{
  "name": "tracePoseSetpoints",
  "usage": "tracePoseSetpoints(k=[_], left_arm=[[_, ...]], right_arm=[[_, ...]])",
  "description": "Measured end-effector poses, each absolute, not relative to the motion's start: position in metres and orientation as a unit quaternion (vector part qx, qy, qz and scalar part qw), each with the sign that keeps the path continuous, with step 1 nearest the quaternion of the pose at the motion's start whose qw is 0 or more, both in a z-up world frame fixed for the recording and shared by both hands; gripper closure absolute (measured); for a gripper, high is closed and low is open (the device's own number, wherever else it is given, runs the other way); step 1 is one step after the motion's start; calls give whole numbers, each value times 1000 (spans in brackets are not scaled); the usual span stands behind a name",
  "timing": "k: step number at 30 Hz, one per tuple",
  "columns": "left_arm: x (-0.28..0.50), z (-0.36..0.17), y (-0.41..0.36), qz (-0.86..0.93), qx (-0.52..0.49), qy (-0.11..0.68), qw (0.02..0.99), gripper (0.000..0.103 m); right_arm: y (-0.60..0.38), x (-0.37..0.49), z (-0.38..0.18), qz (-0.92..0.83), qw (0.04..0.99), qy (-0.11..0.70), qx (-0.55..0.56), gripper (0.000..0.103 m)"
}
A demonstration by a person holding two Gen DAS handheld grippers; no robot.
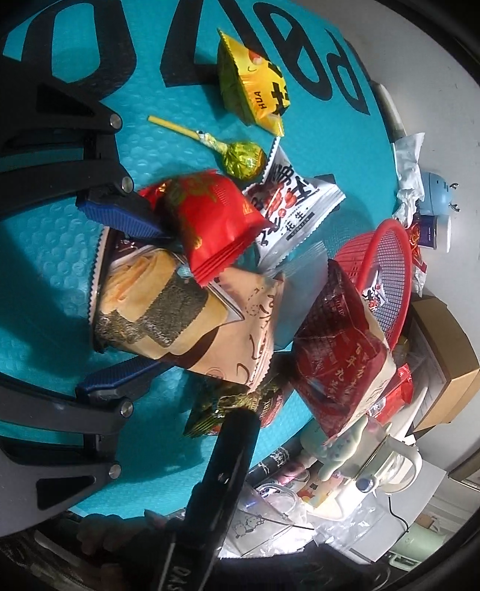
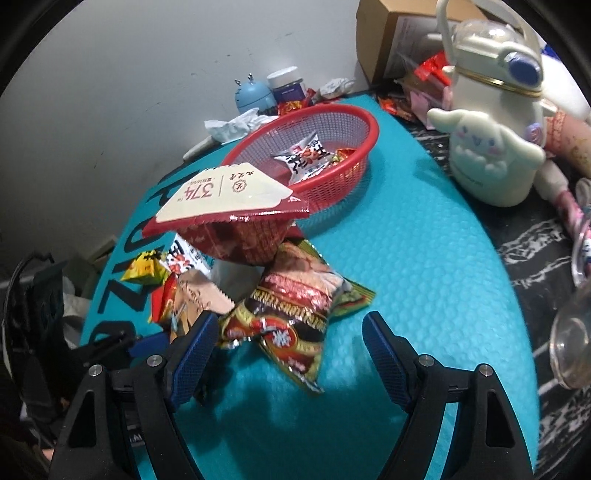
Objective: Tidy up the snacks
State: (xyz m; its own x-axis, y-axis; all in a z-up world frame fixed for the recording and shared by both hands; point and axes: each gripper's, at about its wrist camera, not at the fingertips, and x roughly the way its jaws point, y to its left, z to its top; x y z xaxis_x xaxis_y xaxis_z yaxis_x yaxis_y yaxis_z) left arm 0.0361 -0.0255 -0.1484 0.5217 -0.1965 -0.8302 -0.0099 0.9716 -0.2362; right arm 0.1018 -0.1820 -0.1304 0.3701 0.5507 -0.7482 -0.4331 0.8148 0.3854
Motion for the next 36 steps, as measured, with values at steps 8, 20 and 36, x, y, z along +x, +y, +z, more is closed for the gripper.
tracePoseSetpoints(k=[8,20,36], left_arm=[[36,-148,-28,-38,-91,479,872,48],[14,-143,-35,-33,-88,482,871,51],[-37,-142,-73,-69,-75,502,859,51]], right_arm=[[-178,113,-142,314,808,489,98,29],[-190,88,-139,328,805,486,90,67],[-238,9,-128,313,811,493,30,67]])
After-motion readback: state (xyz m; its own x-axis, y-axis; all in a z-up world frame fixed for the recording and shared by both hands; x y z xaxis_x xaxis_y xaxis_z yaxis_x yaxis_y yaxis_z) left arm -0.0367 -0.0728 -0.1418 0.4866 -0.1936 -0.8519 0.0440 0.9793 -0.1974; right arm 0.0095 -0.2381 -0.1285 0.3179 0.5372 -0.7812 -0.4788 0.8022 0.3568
